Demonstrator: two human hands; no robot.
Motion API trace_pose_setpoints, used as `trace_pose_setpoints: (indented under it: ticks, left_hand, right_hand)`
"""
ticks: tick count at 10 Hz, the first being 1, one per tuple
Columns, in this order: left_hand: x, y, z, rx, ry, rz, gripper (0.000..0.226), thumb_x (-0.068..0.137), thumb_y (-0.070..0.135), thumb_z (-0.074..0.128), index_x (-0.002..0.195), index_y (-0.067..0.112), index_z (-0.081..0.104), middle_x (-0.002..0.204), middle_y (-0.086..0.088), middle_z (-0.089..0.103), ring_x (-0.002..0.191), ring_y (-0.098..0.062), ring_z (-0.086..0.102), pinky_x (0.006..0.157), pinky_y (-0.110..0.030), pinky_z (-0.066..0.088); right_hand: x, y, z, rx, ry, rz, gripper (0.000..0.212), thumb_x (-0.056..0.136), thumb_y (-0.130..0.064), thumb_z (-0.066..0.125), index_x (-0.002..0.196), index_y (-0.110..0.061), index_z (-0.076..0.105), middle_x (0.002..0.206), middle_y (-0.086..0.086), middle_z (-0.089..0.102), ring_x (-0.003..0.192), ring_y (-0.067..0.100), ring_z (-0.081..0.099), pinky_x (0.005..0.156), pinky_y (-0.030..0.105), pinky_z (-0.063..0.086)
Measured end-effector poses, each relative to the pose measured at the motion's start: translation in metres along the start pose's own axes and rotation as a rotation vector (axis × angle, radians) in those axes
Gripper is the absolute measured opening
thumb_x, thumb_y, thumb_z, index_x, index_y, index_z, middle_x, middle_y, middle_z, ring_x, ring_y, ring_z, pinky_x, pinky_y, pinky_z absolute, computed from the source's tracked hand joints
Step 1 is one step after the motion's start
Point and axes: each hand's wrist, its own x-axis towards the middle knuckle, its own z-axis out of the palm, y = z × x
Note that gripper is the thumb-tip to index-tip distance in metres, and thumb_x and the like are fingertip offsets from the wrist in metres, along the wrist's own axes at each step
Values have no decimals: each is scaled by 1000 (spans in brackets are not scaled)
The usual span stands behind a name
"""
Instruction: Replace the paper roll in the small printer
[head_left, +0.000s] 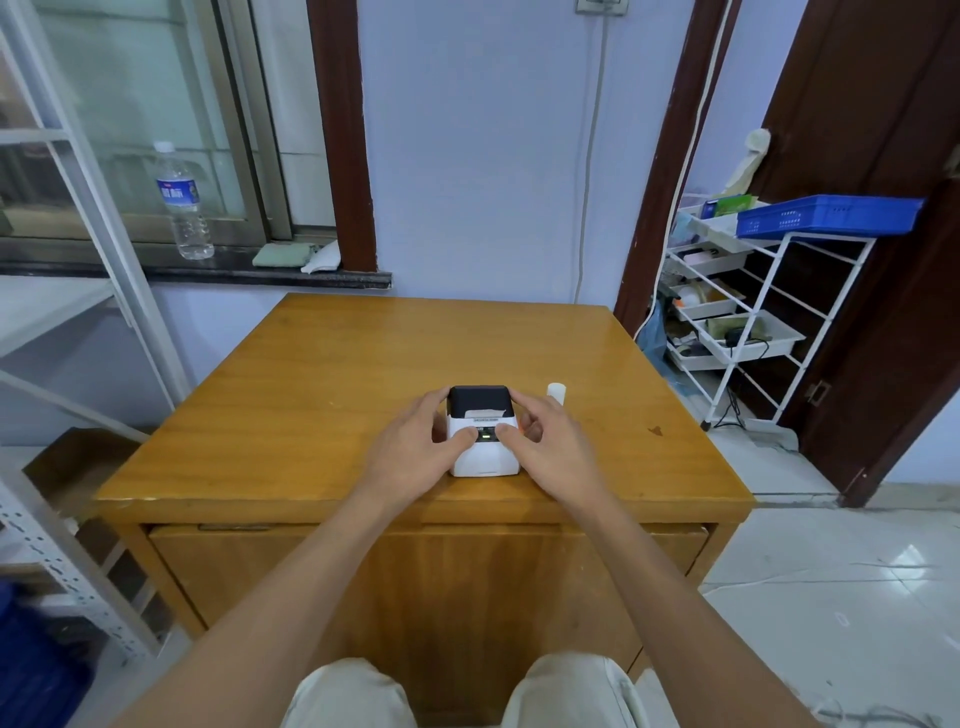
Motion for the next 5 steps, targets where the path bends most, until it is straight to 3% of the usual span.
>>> trace_pose_setpoints:
  ticks: [1, 3, 4, 5]
  left_hand:
    - [-1, 3, 0, 115, 33, 20, 72, 92, 57, 56, 159, 35, 40, 125, 10, 61, 127, -18, 54, 112, -43, 39]
    - [-12, 13, -4, 200, -9, 30, 70, 101, 59, 46, 164, 34, 27, 159, 5, 50, 147, -20, 42, 119, -45, 23]
    - [-24, 16, -5, 216, -61, 28, 79, 101, 64, 43, 167, 34, 13, 163, 4, 46, 152, -23, 39, 121, -45, 22]
    - [-35, 18, -10, 161, -72, 4, 85, 100, 65, 45, 168, 32, 7, 169, 4, 39, 155, -23, 34, 124, -45, 24]
  right_hand:
    - [-7, -5, 1, -56, 35, 32, 54, 96, -52, 58, 148, -41, 54, 109, -14, 59, 89, 6, 62, 82, 36, 59]
    - [-28, -14, 4, -22, 56, 79, 54, 91, -64, 49, 141, -46, 57, 112, -15, 59, 96, 5, 64, 87, 37, 59]
    - [-37, -18, -1, 25, -24, 51, 52, 94, -58, 55, 145, -47, 51, 122, -12, 58, 112, 11, 62, 99, 41, 55]
    - [-45, -16, -15, 53, -124, 70, 60, 102, -45, 59, 158, -35, 41, 153, -7, 48, 143, 17, 47, 114, 36, 41]
